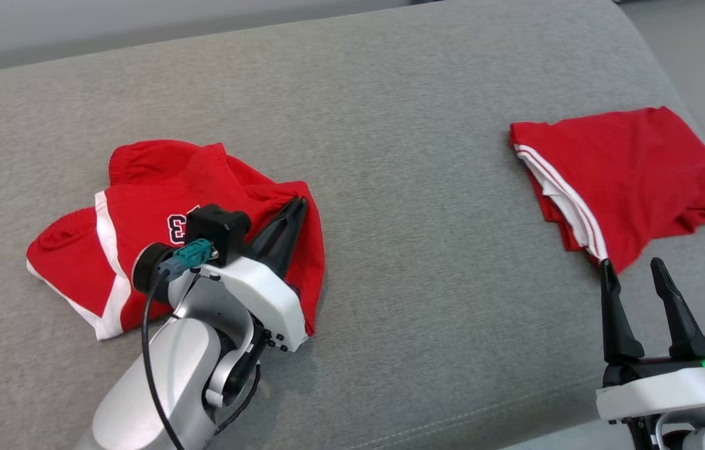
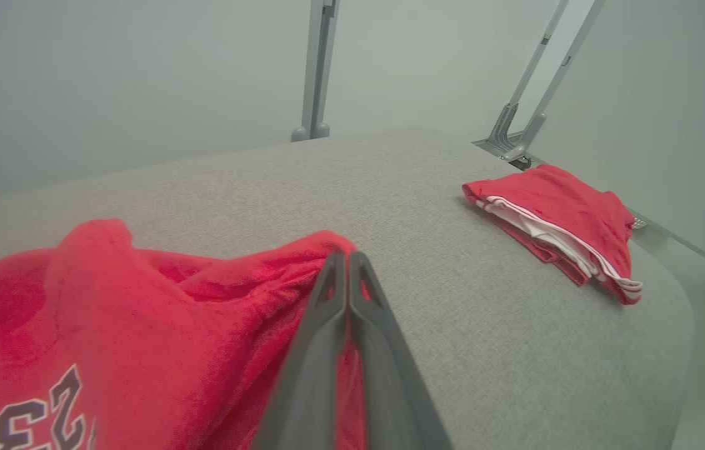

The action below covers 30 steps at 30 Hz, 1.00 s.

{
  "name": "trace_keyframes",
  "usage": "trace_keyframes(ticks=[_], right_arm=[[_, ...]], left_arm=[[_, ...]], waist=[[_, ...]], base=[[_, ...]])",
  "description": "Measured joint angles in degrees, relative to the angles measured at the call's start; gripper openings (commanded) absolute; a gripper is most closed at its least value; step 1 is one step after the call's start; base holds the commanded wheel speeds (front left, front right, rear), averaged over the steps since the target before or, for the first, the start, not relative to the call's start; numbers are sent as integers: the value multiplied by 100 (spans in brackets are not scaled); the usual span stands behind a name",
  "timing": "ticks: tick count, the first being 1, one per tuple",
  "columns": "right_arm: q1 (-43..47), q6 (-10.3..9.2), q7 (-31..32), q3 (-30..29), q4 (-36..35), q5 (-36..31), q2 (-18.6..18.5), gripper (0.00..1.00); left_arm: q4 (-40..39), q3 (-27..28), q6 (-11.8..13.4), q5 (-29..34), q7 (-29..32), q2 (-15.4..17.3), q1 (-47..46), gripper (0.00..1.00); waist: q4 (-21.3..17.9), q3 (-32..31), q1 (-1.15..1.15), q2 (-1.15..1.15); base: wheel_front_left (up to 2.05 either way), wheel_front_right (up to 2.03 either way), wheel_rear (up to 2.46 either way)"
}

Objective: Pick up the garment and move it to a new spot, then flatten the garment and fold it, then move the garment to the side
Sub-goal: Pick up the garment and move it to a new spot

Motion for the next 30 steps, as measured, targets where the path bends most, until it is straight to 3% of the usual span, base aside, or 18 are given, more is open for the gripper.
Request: trace_keyframes(ticks=[13,14,15,16,23,30], right_arm=[[0,0,-187,269,471,391,11,100],[1,0,-189,267,480,392,11,100],[2,0,-191,259,488,400,9,100],[1,0,-191,259,492,406,10,100],[-36,0,-193,212,517,275,11,100],[-143,0,-174,133,488,16,-41,100]], left_arm=[[1205,-231,-194,49,2,-359,-772,0],[1304,-237,-216,44,1,-397,-801,22],[1343,-245,-291,24,-20,-436,-822,91],[1341,-253,-331,13,-88,-464,-831,100],[832,-126,-266,10,-423,-407,-837,100],[-111,392,330,152,-670,208,-600,100]], waist=[[-1418,148,0,0],[-1446,164,0,0],[-1438,172,0,0],[-1407,176,0,0],[-852,86,0,0],[-6,-104,0,0]], base=[[0,0,0],[0,0,0],[0,0,0],[0,0,0],[0,0,0],[0,0,0]])
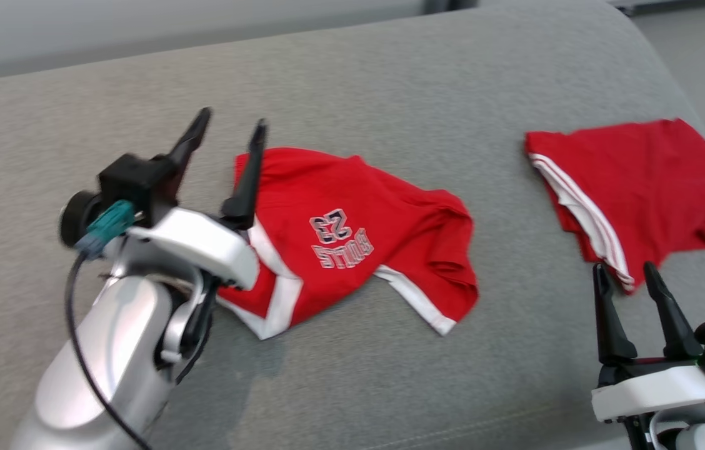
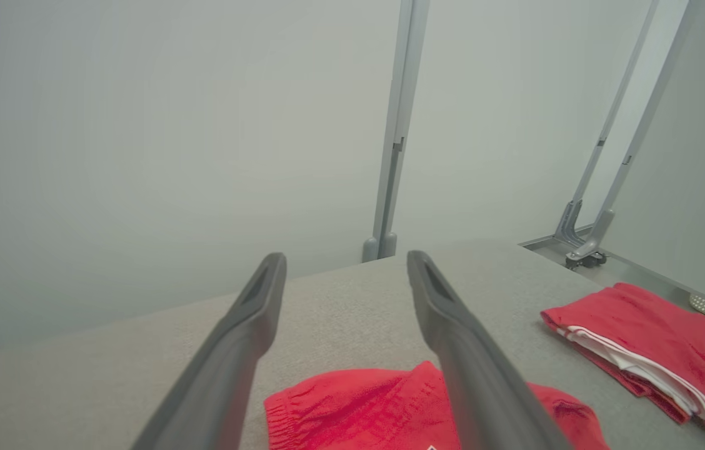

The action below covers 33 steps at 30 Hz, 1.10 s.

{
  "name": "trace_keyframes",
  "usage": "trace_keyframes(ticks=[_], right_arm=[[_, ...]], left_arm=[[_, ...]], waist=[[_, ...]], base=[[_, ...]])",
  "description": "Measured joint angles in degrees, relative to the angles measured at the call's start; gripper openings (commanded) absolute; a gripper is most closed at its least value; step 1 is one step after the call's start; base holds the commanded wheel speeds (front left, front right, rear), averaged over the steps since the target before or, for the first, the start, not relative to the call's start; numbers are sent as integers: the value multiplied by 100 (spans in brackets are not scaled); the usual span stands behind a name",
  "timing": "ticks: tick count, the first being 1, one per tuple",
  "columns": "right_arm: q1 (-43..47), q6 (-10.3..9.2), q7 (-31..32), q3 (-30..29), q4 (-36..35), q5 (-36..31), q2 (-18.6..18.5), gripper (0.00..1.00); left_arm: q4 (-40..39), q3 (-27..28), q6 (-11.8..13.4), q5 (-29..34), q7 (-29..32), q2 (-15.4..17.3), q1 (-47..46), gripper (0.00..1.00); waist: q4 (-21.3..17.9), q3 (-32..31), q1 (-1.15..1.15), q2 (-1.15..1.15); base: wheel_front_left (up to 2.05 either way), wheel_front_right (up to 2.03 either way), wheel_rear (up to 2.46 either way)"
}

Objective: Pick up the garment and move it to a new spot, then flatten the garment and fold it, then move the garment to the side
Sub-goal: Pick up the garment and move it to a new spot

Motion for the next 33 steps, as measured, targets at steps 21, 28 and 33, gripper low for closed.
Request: trace_keyframes(ticks=[21,28,33], right_arm=[[675,0,354,-109,-231,-205,-180,100],[1045,0,402,-155,-271,-385,-177,100],[1350,0,454,-196,-421,-408,-105,100]], left_arm=[[-933,1413,286,-560,-904,1182,2980,100],[-959,1439,249,-600,-1032,1134,3719,100],[-1029,1341,310,-545,-1106,999,4014,100]], waist=[[1752,-979,0,0],[1735,-1323,0,0],[1659,-1500,0,0]], base=[[0,0,0],[0,0,0],[0,0,0]])
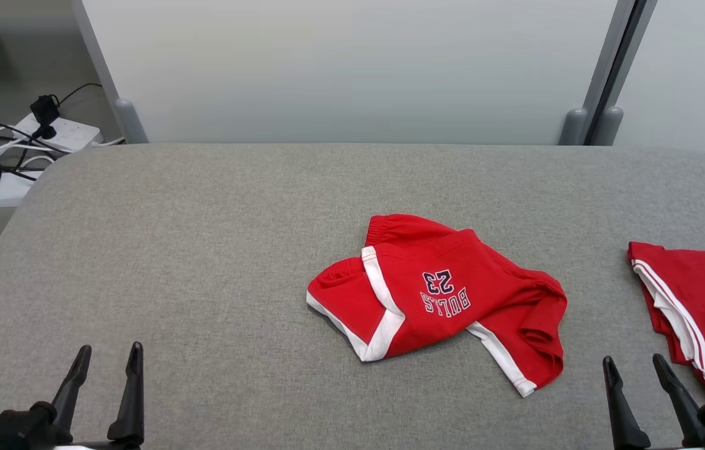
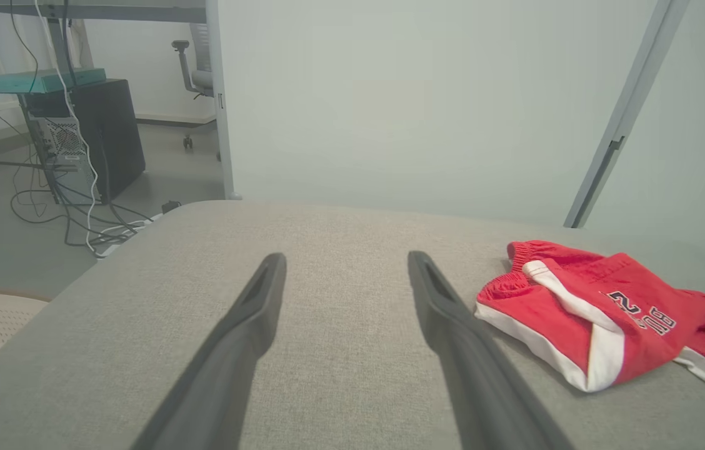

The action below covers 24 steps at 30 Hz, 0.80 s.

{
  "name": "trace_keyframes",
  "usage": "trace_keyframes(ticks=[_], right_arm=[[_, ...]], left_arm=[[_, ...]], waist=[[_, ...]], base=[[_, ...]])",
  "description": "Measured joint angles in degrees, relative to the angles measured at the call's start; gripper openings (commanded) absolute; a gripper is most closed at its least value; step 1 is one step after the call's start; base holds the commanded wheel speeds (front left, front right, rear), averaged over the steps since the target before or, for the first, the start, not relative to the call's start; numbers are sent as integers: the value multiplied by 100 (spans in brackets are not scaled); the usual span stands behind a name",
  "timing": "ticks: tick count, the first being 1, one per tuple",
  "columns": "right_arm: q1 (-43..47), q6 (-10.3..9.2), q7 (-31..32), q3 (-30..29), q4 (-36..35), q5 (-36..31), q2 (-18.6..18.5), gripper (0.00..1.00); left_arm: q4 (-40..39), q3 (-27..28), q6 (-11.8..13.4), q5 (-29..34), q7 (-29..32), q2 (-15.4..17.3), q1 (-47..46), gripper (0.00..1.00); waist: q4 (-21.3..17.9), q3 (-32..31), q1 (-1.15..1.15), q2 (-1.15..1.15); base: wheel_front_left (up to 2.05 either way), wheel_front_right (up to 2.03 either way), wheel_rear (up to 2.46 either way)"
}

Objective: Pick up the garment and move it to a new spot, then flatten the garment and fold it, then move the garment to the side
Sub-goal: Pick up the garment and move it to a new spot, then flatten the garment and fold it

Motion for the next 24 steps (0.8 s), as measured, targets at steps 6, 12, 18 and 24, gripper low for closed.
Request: trace_keyframes(ticks=[6,12,18,24], right_arm=[[91,0,0,-101,-34,-31,38,100],[91,0,0,-122,-36,-82,63,100],[91,0,1,-125,-25,-87,82,100],[82,0,52,-109,-23,-91,77,100]], left_arm=[[203,88,-110,3,-49,-15,0,100],[427,176,-227,49,-53,-66,-1,100],[470,174,-277,156,-56,-192,-2,100],[470,178,-282,205,-56,-218,-3,100]], waist=[[-29,-55,0,0],[-41,-112,0,0],[-15,-147,0,0],[4,-150,0,0]], base=[[0,0,0],[0,0,0],[0,0,0],[0,0,0]])
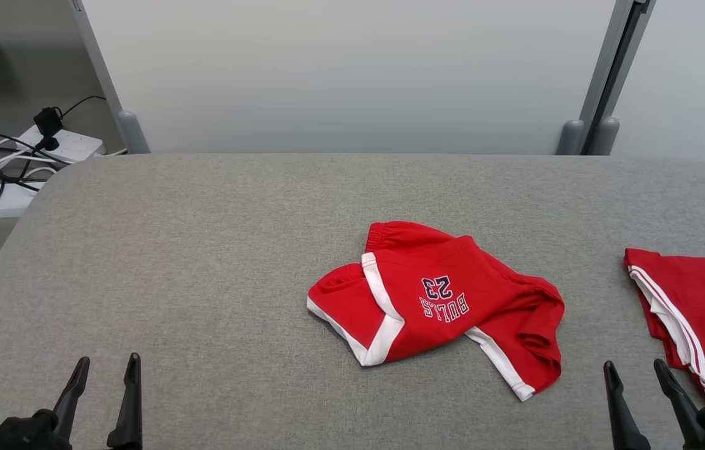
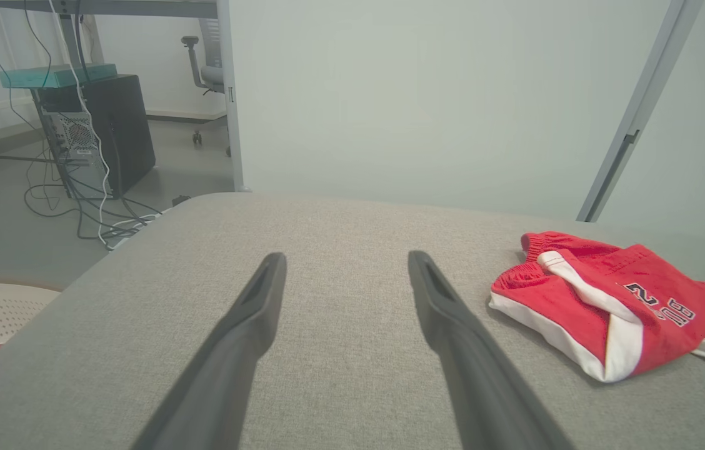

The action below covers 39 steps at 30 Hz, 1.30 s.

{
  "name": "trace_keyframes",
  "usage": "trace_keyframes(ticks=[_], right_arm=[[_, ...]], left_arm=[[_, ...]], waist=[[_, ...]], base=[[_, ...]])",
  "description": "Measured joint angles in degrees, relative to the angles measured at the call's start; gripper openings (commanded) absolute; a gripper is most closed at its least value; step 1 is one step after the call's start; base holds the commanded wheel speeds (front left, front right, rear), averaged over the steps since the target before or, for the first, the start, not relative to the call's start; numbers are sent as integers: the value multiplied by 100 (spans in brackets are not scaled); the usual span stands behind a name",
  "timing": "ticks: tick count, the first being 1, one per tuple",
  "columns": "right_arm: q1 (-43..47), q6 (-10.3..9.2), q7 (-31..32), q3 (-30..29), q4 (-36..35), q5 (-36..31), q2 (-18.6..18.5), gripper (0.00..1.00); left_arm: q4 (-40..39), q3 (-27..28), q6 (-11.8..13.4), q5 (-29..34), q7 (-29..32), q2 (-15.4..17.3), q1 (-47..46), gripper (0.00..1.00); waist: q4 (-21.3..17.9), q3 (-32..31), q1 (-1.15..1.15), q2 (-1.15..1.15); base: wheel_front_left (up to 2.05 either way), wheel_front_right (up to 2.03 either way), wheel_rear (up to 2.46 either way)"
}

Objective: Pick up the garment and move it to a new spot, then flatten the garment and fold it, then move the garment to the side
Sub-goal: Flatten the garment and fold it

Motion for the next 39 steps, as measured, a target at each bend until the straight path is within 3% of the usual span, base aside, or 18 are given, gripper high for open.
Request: trace_keyframes(ticks=[5,10,16,23,30,39], right_arm=[[-158,0,123,190,57,4,-108,100],[-990,0,372,756,409,122,-393,100],[-2270,0,694,1796,1377,409,-781,100],[-3471,0,1017,2791,2704,910,-910,100],[-4513,0,1362,3320,4027,1298,-961,100],[-5177,0,1445,3697,5295,1657,-1042,100]], left_arm=[[2,-27,0,47,0,-9,-27,100],[-4,-86,0,104,3,-33,-101,100],[104,-333,-200,185,8,-145,-459,100],[400,-597,-450,247,7,-272,-929,100],[787,-775,-712,258,1,-486,-1261,100],[1204,-860,-1059,375,-1,-809,-1631,100]], waist=[[69,21,0,0],[219,81,0,0],[567,155,0,0],[1152,270,0,0],[1669,460,0,0],[2101,797,0,0]], base=[[0,0,0],[0,0,0],[0,0,0],[0,0,0],[0,0,0],[0,0,0]])
